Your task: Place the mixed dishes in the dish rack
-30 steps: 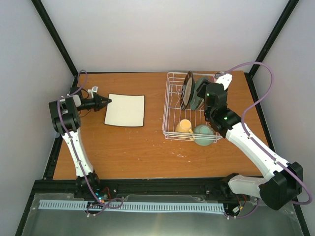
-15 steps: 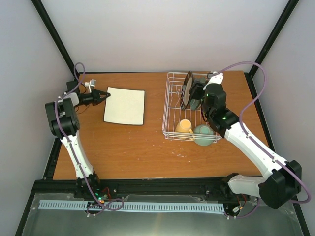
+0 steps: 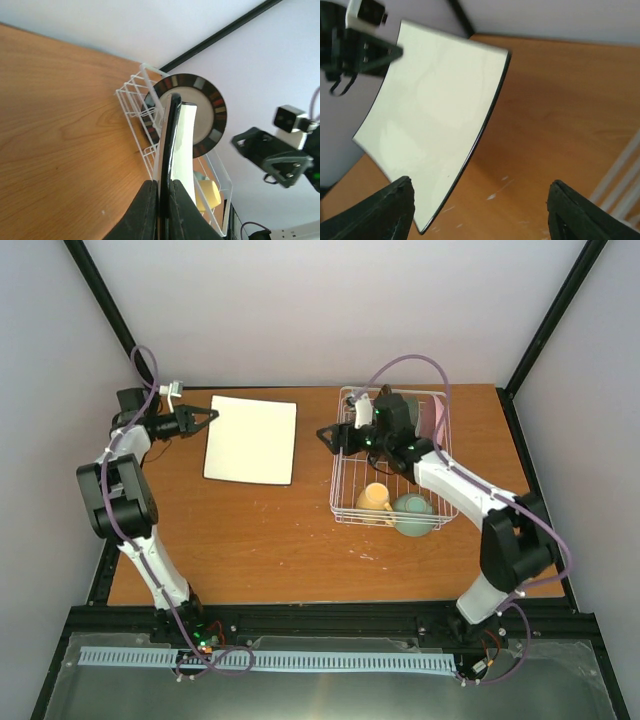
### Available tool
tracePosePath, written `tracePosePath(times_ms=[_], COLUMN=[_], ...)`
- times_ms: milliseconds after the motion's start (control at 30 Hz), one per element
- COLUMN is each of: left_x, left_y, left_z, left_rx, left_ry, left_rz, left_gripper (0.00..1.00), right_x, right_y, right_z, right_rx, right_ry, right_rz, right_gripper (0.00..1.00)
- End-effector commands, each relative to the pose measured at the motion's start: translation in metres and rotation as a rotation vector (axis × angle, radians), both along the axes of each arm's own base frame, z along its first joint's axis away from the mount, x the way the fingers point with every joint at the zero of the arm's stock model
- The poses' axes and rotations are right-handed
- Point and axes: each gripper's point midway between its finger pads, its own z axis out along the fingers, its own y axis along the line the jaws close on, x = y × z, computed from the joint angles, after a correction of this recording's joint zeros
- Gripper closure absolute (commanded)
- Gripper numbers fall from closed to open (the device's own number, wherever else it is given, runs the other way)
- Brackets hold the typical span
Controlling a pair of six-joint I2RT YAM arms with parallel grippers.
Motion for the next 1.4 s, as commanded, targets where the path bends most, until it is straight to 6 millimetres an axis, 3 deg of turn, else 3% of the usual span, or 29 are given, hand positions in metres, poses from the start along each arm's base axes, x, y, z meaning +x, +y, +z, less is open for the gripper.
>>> tracePosePath(times_ms=[0, 100, 267, 500, 967, 1067, 1200, 1300, 1367], left_x=[-0.034, -0.041, -0.053, -0.063, -0.081, -0.082, -0.083, -0.085, -0.085], left_y=[-0.017, -0.020, -0.024, -0.028, -0.034, -0.034, -0.034, -0.035, -0.035], left_z=[0.081, 0.098, 0.117, 0.121, 0.134, 0.137, 0.137, 0.135, 0.133], left_rx=[-0.088, -0.059, -0.041, -0.042, -0.038, -0.037, -0.035, -0.035, -0.035], left_ry=[-0.125, -0.157, -0.190, -0.193, -0.213, -0.219, -0.225, -0.227, -0.225], left_rz=[-0.126, -0.110, -0.107, -0.108, -0.107, -0.107, -0.107, -0.108, -0.106], left_gripper=[0.99, 0.99, 0.99, 0.99, 0.99, 0.99, 0.99, 0.99, 0.99], right_x=[-0.023, -0.030, -0.037, -0.041, -0.042, -0.048, -0.053, -0.054, -0.057], right_y=[0.037, 0.050, 0.061, 0.072, 0.112, 0.122, 0.132, 0.132, 0.131], right_z=[-0.005, -0.013, -0.009, 0.004, 0.005, 0.008, 0.013, 0.022, 0.029], right_rx=[0.066, 0.105, 0.182, 0.278, 0.311, 0.329, 0.360, 0.392, 0.410], right_ry=[0.103, 0.168, 0.213, 0.234, 0.251, 0.253, 0.258, 0.232, 0.216], right_rz=[0.286, 0.379, 0.466, 0.535, 0.620, 0.652, 0.686, 0.700, 0.717], right_gripper=[0.27, 0.24, 0.24, 0.24, 0.26, 0.34, 0.73, 0.96, 0.97])
